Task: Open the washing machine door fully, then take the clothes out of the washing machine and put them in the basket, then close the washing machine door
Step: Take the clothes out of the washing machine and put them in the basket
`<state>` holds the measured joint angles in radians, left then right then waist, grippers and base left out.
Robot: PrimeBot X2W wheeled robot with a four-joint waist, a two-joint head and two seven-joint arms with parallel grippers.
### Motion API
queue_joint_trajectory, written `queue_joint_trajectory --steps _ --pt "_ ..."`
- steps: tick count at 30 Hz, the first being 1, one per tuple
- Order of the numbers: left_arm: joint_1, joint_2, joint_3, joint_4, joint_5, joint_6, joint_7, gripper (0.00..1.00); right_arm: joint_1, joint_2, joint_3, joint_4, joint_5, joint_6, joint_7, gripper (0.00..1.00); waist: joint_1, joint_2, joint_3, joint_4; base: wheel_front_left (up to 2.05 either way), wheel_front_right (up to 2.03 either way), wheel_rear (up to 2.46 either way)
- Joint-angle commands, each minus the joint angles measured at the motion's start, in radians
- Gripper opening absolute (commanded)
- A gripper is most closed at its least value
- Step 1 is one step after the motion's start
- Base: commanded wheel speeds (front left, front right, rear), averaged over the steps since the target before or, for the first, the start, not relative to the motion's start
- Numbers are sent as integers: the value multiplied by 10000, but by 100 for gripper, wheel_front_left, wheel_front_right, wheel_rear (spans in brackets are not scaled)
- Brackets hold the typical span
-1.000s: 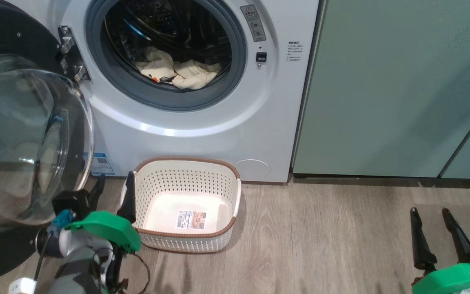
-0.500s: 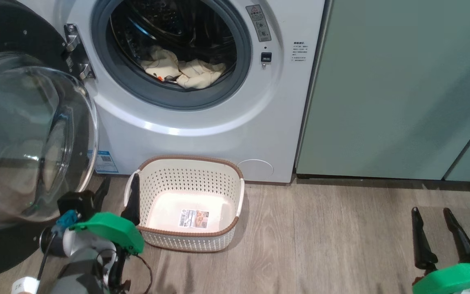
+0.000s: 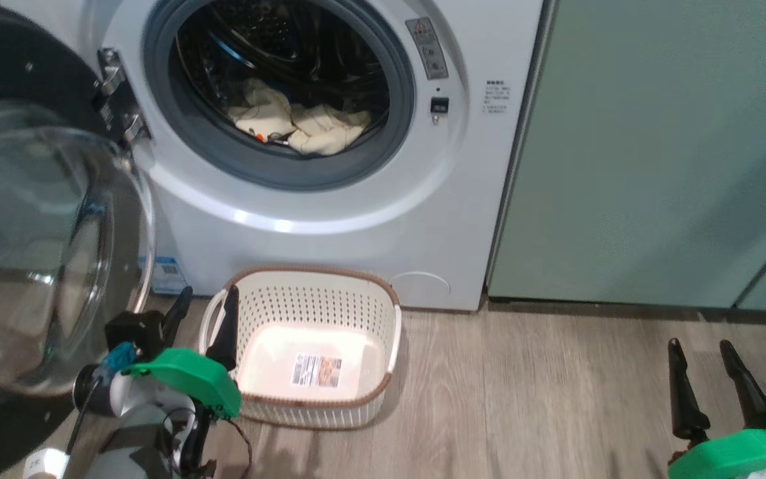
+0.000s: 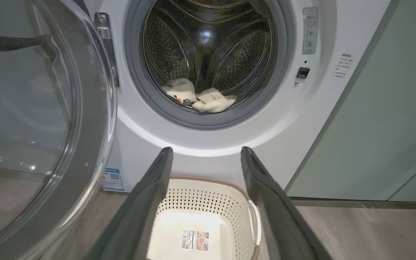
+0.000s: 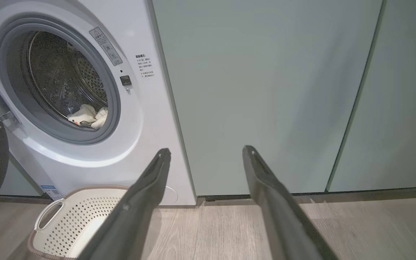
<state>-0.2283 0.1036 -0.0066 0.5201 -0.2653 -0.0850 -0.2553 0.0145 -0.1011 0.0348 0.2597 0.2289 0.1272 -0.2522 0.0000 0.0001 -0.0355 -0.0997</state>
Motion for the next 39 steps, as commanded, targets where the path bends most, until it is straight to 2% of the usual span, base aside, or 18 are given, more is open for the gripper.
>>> queue_joint_trajectory --steps 1,13,18,21,25,39 --pt "-547 296 258 -330 32 18 -50 100 -377 -78 216 -286 -3 35 -95 100 0 -1 32 1 213 -213 0" --pt "-633 189 344 -456 -233 98 -57 100 -445 -69 233 -285 -3 35 -95 100 0 -1 98 44 178 -169 -9" --pt "-597 158 345 -426 -297 115 -60 100 -437 -67 245 -299 -11 35 -95 100 0 -1 80 57 74 -74 0" --pt "-556 211 316 -253 -200 328 1 100 -424 -64 260 -298 -10 35 -95 100 0 -1 63 53 13 -13 0" --pt "-577 220 264 -171 -205 374 34 100 -426 -70 271 -298 -5 35 -95 100 0 -1 71 31 0 0 0" --pt "-2107 510 -165 807 -227 379 1922 100 -545 -187 514 -358 34 35 -95 100 0 -1 579 -579 0 0 0"
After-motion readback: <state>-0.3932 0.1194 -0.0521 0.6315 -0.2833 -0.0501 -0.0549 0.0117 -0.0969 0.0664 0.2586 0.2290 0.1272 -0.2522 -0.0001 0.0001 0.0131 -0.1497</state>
